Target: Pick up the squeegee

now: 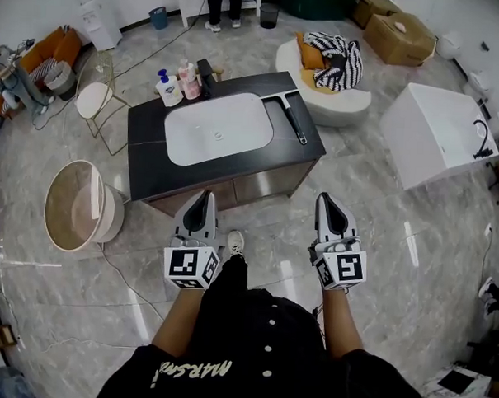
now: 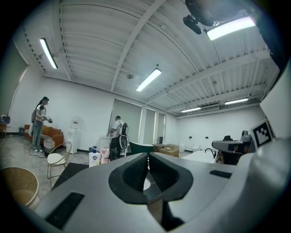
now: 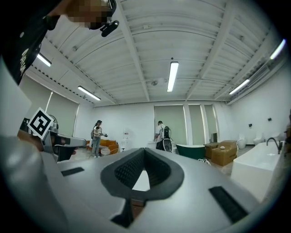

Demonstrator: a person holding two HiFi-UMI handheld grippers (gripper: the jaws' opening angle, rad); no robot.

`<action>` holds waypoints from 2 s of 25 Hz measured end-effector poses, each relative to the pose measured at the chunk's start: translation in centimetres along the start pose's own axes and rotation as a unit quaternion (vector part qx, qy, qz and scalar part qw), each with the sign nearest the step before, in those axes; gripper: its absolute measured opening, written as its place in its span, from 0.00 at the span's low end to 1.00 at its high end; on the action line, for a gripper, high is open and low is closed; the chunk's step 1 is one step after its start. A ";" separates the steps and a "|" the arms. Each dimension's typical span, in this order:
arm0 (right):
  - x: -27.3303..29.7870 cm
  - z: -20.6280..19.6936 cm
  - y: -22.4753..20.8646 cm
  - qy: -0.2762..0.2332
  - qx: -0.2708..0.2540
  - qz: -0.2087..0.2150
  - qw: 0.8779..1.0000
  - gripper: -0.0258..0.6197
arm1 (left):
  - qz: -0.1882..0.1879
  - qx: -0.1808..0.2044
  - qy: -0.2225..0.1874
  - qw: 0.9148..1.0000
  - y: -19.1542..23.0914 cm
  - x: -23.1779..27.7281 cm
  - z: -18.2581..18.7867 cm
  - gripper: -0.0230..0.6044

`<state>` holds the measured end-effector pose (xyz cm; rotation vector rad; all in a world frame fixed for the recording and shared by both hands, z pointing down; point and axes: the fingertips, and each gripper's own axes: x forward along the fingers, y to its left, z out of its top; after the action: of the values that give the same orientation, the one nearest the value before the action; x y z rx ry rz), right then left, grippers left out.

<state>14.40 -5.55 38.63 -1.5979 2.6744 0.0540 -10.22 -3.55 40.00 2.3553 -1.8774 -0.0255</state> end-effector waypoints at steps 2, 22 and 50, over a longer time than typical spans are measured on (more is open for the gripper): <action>2.5 0.0 -0.6 0.002 -0.001 -0.001 1.000 0.03 | 0.000 0.000 0.000 1.000 1.2 2.3 0.4 0.07; 20.2 -0.1 -4.2 0.008 -0.007 -0.034 0.999 0.03 | -0.046 0.008 0.002 0.999 9.9 18.8 3.2 0.07; 33.6 -10.9 -13.8 0.150 -0.002 0.009 0.989 0.04 | -0.035 -0.025 0.088 0.995 9.0 32.2 -2.4 0.07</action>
<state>10.59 -42.08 47.97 -1.7074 2.9063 -0.1969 -11.46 -36.64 45.60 2.3062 -1.6935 0.1211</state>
